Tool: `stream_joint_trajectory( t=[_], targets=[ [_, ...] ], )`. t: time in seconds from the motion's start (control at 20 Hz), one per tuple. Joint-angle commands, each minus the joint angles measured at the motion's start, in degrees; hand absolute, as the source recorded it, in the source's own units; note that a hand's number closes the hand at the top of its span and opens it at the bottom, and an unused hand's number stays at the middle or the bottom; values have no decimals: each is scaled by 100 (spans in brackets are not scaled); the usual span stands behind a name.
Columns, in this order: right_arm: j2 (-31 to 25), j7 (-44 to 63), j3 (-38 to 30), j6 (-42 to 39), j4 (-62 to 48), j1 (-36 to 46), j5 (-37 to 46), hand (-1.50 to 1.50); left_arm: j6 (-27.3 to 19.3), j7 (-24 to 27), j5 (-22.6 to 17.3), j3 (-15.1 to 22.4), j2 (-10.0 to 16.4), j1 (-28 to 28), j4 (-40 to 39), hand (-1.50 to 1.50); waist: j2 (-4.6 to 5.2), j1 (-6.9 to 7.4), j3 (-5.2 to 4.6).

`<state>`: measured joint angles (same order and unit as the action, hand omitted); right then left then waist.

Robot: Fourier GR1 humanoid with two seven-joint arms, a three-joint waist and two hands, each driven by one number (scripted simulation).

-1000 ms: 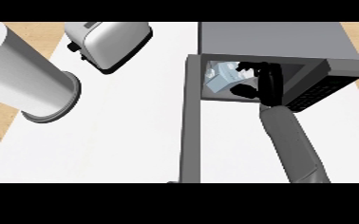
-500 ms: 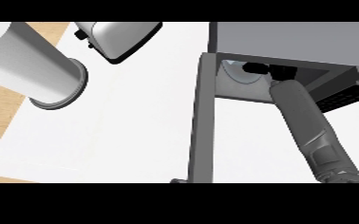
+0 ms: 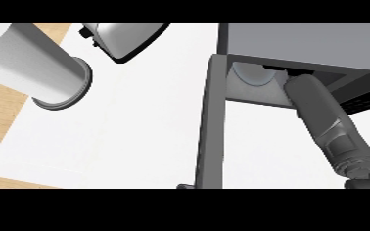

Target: Pick up the milk, place it into the microwave and close the microwave

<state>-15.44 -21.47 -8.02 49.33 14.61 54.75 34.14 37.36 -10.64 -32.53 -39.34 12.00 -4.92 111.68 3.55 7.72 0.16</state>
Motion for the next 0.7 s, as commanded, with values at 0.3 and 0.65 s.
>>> stream_joint_trajectory(
  t=[0.3,0.65],
  targets=[
    [157,-740,-195,-691,-237,463,-221,-150,270,86,341,440,-85,182,-180,-150,27,-40,25],
    [416,-1230,-730,-1505,-272,582,-838,-150,508,104,352,771,-162,220,-99,-150,-68,-144,23]
  ],
)
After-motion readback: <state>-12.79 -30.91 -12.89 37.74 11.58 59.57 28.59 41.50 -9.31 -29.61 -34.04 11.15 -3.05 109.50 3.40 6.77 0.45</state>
